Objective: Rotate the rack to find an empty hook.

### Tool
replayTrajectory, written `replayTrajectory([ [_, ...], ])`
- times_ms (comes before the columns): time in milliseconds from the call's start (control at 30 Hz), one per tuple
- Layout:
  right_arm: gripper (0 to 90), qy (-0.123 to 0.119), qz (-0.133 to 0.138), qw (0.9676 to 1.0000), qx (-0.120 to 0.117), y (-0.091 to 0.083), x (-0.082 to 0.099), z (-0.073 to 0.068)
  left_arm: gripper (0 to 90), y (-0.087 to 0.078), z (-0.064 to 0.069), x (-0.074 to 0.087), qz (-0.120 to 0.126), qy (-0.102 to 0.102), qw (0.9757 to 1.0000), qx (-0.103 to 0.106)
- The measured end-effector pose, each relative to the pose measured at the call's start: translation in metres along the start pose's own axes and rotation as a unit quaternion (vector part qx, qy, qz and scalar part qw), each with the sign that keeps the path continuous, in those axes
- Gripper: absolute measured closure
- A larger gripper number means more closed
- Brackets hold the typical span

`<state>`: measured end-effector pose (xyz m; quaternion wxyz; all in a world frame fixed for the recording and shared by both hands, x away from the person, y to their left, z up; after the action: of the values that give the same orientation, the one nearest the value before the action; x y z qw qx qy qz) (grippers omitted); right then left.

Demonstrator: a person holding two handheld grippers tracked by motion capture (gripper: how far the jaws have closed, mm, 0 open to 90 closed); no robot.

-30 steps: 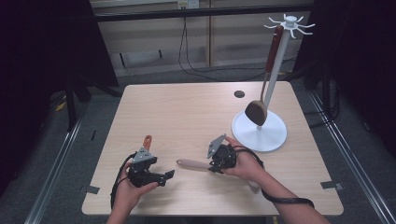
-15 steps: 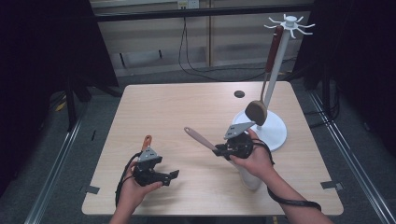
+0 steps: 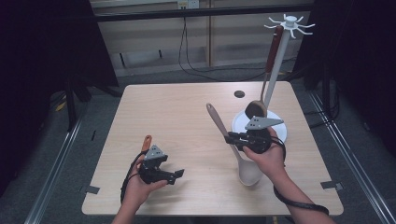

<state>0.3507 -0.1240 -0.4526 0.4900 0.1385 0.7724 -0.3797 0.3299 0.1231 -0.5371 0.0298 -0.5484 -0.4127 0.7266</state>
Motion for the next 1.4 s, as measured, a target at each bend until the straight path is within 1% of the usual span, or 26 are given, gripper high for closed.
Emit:
replayTrajectory([
  [100, 78.0, 0.006, 0.020, 0.9997, 0.014, -0.005, -0.005, 0.002, 8.8, 0.000, 0.000, 0.000, 0.001, 0.000, 1.0000, 0.001],
  [233, 78.1, 0.011, 0.031, 0.9994, 0.013, -0.010, -0.010, 0.002, 8.8, 0.000, 0.000, 0.000, 0.001, -0.001, 1.0000, -0.001],
  [267, 78.1, 0.014, 0.040, 0.9990, 0.017, -0.011, -0.011, 0.002, 8.8, -0.001, 0.000, 0.000, -0.002, -0.001, 1.0000, -0.002],
  [400, 78.2, 0.017, 0.046, 0.9988, 0.009, -0.013, -0.014, 0.002, 8.8, 0.000, 0.000, 0.000, 0.000, -0.002, 1.0000, 0.000],
  [433, 78.2, 0.018, 0.054, 0.9983, 0.014, -0.014, -0.015, 0.003, 8.8, 0.000, 0.001, 0.000, 0.000, -0.003, 1.0000, 0.000],
  [467, 78.2, 0.018, 0.051, 0.9985, 0.008, -0.015, -0.015, 0.002, 8.8, 0.000, 0.001, 0.000, 0.000, -0.002, 1.0000, 0.001],
  [533, 78.3, 0.020, 0.061, 0.9979, 0.008, -0.017, -0.017, 0.001, 8.9, 0.000, 0.001, 0.000, 0.000, -0.002, 1.0000, 0.000],
  [567, 78.3, 0.018, 0.059, 0.9981, 0.006, -0.017, -0.018, 0.000, 8.8, 0.000, 0.001, 0.000, -0.001, 0.000, 1.0000, 0.001],
  [600, 78.4, 0.017, 0.069, 0.9974, 0.013, -0.019, -0.020, 0.000, 8.9, 0.000, 0.001, 0.000, -0.001, 0.000, 1.0000, 0.001],
  [667, 78.3, 0.009, 0.074, 0.9971, 0.014, -0.021, -0.023, -0.002, 8.8, 0.000, 0.002, -0.001, 0.002, 0.000, 1.0000, 0.001],
  [700, 78.4, 0.013, 0.082, 0.9964, 0.015, -0.023, -0.024, -0.003, 8.9, 0.001, 0.002, -0.001, 0.002, -0.001, 1.0000, 0.001],
  [733, 78.3, 0.010, 0.075, 0.9971, 0.010, -0.023, -0.025, -0.003, 8.9, 0.001, 0.002, -0.001, 0.003, -0.001, 1.0000, 0.001],
  [767, 78.3, 0.013, 0.089, 0.9959, 0.012, -0.024, -0.027, -0.004, 8.8, 0.001, 0.002, -0.001, 0.002, -0.001, 1.0000, 0.004],
  [800, 78.4, 0.010, 0.087, 0.9962, 0.008, -0.025, -0.028, -0.004, 8.9, 0.001, 0.002, 0.000, 0.001, 0.001, 1.0000, 0.003],
  [867, 78.4, 0.008, 0.101, 0.9948, 0.011, -0.027, -0.031, -0.005, 8.9, 0.001, 0.002, 0.000, 0.001, 0.002, 1.0000, 0.003],
  [900, 78.4, 0.006, 0.096, 0.9953, 0.008, -0.028, -0.032, -0.005, 8.9, 0.001, 0.003, 0.000, -0.001, 0.001, 1.0000, 0.000],
  [933, 78.4, 0.010, 0.108, 0.9941, 0.009, -0.030, -0.034, -0.006, 8.9, 0.001, 0.003, 0.000, 0.000, 0.001, 1.0000, 0.000],
  [1000, 78.3, 0.009, 0.111, 0.9937, 0.008, -0.034, -0.037, -0.007, 8.9, 0.001, 0.003, 0.000, 0.000, 0.004, 1.0000, 0.002],
  [1033, 78.3, 0.010, 0.123, 0.9923, 0.010, -0.037, -0.040, -0.007, 9.0, 0.001, 0.003, 0.000, 0.000, 0.003, 1.0000, 0.003],
  [1067, 78.3, 0.007, 0.121, 0.9926, 0.007, -0.038, -0.042, -0.008, 9.0, 0.001, 0.003, 0.000, -0.001, 0.004, 1.0000, 0.002],
  [1100, 78.3, 0.008, 0.130, 0.9914, 0.010, -0.041, -0.044, -0.008, 9.0, 0.001, 0.002, 0.000, -0.002, 0.004, 1.0000, -0.002],
  [1167, 78.3, -0.002, 0.134, 0.9909, 0.019, -0.045, -0.048, -0.008, 9.0, 0.001, 0.003, 0.000, -0.002, 0.004, 1.0000, 0.002],
  [1300, 78.3, 0.003, 0.163, 0.9863, 0.026, -0.057, -0.057, -0.008, 9.0, 0.002, 0.003, 0.001, -0.004, 0.002, 1.0000, 0.003],
  [1333, 78.3, -0.001, 0.165, 0.9859, 0.030, -0.059, -0.059, -0.008, 9.0, 0.002, 0.003, 0.001, -0.004, 0.003, 1.0000, 0.002],
  [1367, 78.2, -0.006, 0.175, 0.9840, 0.034, -0.063, -0.062, -0.008, 9.0, 0.002, 0.003, 0.000, -0.002, 0.003, 1.0000, 0.002],
  [1400, 78.2, -0.004, 0.177, 0.9835, 0.036, -0.065, -0.064, -0.008, 9.0, 0.002, 0.003, 0.000, -0.003, 0.003, 1.0000, 0.003],
])
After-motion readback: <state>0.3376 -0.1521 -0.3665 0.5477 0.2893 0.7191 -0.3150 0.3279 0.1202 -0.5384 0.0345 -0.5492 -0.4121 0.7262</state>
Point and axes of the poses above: each handheld gripper's, and its own axes: y roughly forward along the jaws, x roughly out of its underside, z roughly to its right, the point moved 8 cm from there along y, roughly forward along the jaws, and after that the axes turned 8 degrees about y, right-handed, at the moved point
